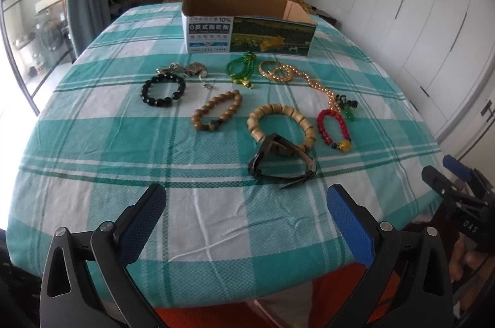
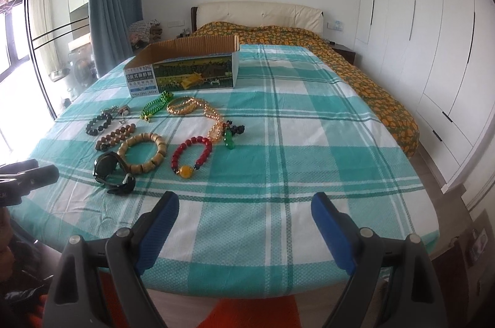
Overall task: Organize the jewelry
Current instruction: 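Grasp the black sunglasses with the left tool while the right tool grasps the green jade pendant, then carry sunglasses and pendant into the cardboard box and open both tools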
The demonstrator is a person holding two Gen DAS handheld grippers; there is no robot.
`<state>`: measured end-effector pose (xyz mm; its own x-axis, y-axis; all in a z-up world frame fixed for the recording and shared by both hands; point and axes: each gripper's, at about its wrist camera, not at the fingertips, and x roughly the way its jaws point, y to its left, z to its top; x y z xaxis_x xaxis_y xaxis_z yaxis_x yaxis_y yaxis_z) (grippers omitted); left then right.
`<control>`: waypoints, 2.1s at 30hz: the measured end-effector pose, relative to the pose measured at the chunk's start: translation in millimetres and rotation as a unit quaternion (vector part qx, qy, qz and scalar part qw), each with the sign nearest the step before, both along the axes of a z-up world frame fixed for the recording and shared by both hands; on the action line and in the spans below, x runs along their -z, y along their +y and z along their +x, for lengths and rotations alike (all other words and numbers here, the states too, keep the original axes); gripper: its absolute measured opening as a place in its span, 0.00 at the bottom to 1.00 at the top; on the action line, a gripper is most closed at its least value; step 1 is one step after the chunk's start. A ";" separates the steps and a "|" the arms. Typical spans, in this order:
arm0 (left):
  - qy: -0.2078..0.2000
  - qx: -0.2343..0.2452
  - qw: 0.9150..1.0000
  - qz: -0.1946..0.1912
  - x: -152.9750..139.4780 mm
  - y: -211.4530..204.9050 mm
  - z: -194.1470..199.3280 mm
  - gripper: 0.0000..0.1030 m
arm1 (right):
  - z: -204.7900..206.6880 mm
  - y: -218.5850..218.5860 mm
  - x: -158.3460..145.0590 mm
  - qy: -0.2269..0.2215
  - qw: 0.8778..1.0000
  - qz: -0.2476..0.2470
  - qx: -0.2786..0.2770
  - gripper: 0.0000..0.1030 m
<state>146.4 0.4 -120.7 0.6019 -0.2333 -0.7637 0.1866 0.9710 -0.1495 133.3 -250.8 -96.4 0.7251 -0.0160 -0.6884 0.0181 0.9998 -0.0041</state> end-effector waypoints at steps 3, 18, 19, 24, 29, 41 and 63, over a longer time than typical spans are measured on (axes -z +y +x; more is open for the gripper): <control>0.006 0.031 0.999 0.014 14.5 -18.7 6.9 1.00 | 6.1 -1.2 15.1 0.017 1.000 0.000 -0.002 0.87; 0.008 0.047 0.996 0.078 67.5 -66.4 53.8 1.00 | 42.0 -6.3 68.9 0.071 0.997 -0.007 -0.015 0.87; 0.008 0.041 0.996 0.078 68.1 -66.2 56.3 1.00 | 44.9 -6.7 69.1 0.072 0.997 -0.008 -0.014 0.87; 0.015 0.028 0.996 0.081 68.1 -66.3 60.3 1.00 | 56.9 -7.5 71.2 0.077 0.997 -0.006 -0.007 0.93; 0.029 0.026 0.996 0.081 66.8 -66.2 63.3 1.00 | 77.5 -8.4 69.9 0.114 0.993 -0.006 -0.016 1.00; 0.002 0.038 0.996 0.078 62.3 -62.9 60.1 0.79 | 188.7 6.6 66.4 0.107 0.988 -0.017 -0.114 0.82; -0.015 0.010 1.000 -0.005 23.6 2.6 53.4 0.74 | 145.5 -11.9 5.8 0.049 0.988 0.060 -0.134 0.15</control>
